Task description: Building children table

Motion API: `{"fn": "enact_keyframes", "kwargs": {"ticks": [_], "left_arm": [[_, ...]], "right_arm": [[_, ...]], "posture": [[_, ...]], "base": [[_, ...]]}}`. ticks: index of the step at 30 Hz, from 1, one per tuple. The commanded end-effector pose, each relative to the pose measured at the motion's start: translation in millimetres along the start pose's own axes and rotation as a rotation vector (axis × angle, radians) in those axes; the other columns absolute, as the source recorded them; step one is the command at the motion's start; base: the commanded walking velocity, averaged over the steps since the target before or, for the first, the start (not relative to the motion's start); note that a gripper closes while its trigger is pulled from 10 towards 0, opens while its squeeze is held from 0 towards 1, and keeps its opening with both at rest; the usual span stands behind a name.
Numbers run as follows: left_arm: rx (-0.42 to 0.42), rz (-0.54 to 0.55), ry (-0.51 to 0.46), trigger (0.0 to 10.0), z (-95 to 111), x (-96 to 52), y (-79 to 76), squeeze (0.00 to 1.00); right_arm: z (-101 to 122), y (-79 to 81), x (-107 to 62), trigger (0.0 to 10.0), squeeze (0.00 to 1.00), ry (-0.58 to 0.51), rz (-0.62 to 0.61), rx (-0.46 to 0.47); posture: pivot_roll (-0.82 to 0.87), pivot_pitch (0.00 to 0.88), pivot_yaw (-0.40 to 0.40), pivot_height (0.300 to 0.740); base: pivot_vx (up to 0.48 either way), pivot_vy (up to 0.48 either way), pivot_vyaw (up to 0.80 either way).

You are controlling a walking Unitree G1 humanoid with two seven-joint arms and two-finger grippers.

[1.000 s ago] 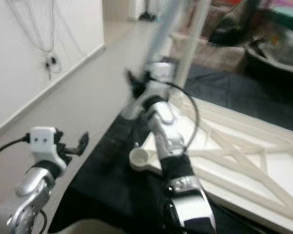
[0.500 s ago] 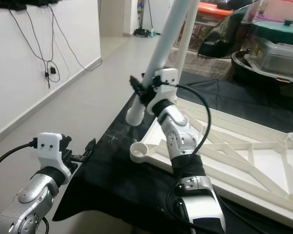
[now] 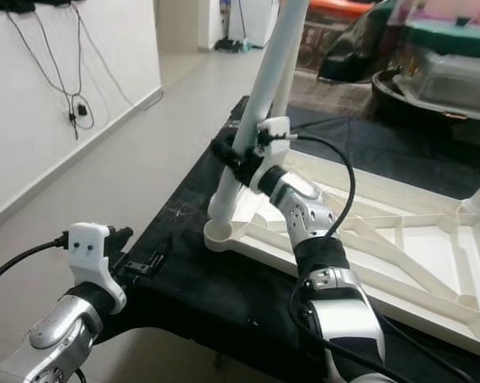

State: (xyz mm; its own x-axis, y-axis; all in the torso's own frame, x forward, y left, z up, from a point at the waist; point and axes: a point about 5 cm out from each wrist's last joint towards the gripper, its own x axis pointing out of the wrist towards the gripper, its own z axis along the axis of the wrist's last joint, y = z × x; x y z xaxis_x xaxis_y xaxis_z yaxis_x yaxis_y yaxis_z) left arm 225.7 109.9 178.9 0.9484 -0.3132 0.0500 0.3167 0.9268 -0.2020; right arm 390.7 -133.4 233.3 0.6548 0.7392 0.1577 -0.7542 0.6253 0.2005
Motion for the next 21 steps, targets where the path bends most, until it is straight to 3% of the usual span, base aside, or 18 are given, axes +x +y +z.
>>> {"fn": "enact_keyframes", "kwargs": {"ticks": [1, 8, 16, 21], "left_arm": [[-0.021, -0.017, 0.020, 10.0, -1, -4.4, -6.4, 0.00], [-0.020, -0.032, 0.047, 10.0, 2, -15.0, -12.3, 0.00], [-0.019, -0.030, 0.065, 10.0, 2, -20.7, -13.0, 0.00], [-0.009, -0.042, 0.089, 10.0, 2, -24.8, -15.5, 0.00]], "right_arm": [[13, -1.1, 0.3, 10.0, 0.00, -0.019, 0.069, 0.014], [29, -2.3, -2.3, 10.0, 0.00, -0.046, 0.191, 0.039], [26, -0.4, -3.4, 10.0, 0.00, -0.040, 0.253, 0.035], [18, 3.3, -2.7, 10.0, 0.00, 0.012, 0.313, -0.044]], "posture": [[0.17, 0.213, -0.055, 0.740], [0.19, 0.245, -0.051, 0.740], [0.20, 0.262, -0.042, 0.740], [0.21, 0.259, -0.031, 0.740]], "base": [[0.000, 0.000, 0.00], [0.000, 0.000, 0.00], [0.000, 0.000, 0.00], [0.000, 0.000, 0.00]]}}
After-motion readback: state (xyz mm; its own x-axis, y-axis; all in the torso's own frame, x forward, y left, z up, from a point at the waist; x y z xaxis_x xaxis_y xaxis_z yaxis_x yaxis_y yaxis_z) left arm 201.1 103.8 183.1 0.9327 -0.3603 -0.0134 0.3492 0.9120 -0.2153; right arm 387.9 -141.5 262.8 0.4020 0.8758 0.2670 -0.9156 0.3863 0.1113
